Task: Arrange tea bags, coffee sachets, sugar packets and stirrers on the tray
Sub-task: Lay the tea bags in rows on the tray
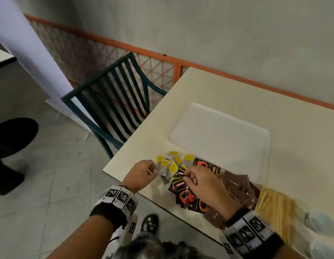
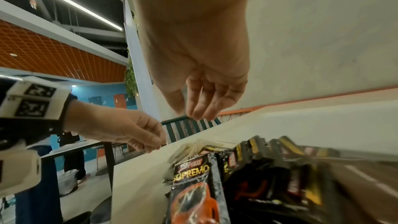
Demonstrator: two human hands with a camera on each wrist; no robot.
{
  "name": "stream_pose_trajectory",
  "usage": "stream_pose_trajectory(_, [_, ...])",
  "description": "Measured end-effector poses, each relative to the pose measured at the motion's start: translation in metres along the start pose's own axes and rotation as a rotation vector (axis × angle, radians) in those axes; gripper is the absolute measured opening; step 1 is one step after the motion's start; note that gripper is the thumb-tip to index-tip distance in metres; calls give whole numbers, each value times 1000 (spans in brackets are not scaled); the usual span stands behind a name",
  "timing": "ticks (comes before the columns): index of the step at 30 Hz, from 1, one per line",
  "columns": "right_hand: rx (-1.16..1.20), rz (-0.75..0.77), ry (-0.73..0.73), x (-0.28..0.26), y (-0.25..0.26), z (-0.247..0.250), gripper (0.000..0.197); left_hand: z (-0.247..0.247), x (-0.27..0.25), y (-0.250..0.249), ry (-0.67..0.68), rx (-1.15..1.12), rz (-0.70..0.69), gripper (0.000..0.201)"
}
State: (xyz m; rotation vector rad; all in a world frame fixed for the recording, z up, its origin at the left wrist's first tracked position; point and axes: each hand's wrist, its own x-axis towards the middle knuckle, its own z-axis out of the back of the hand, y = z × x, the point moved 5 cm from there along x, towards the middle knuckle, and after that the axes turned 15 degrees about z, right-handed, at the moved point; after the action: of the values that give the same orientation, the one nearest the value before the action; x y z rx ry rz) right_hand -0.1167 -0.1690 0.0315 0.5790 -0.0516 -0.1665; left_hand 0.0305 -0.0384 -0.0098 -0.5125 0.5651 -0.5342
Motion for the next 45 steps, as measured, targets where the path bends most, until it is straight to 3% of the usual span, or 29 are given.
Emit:
stream_pose_trajectory(2, [-76,-9,-75,23,-2,-6,24,-1,15,-4,11,7,23,27])
stream_pose_trajectory(5, [-216,-126,6,52,-7,-21,32,-11,34,-10,101,47,48,41])
stream_pose_trajectory(11, [-224,-335,66,68,-16,-42,25,-20,56,-4,197,119,-62,43])
stream_pose_trajectory(14, [-98,-361,-13,66,-13,-44,17,-14,58,-5,209,87,-161,35])
stream_pose_trajectory(16, [45,-340,-116,61,-11,-39,6,-6,60,-1,211,-49,-165,19])
stream_pose_trajectory(20, [285,-346,-261,55,-9,-20,4,9,69,14,219,-300,-35,24])
stream_pose_trajectory(23, [408,-317,-306,62,-6,-8,6,15,73,15,262,-418,13,15])
stream_pose_trajectory(25, [547,-287,-282,74,1,-7,4,15,71,8,347,-522,46,8])
stream_pose_trajectory(27, [599,-262,-223,88,9,-11,6,12,67,2,467,-649,140,16])
stream_pose_trajectory(30, [500,-240,-199,104,13,-16,6,11,61,-5,596,-710,208,32])
stream_pose_trajectory(34, [417,-177,-192,108,11,-19,11,9,53,-3,648,-718,107,22])
stream_pose_trajectory(37, [452,-183,-179,107,2,-17,12,14,54,5,530,-716,97,13])
stream_pose_trajectory(40, [241,-210,-155,105,-25,-10,16,21,58,18,405,-773,210,9])
stream_pose_trajectory(45, [-109,-215,170,99,-49,-34,42,20,58,26,372,-841,325,9])
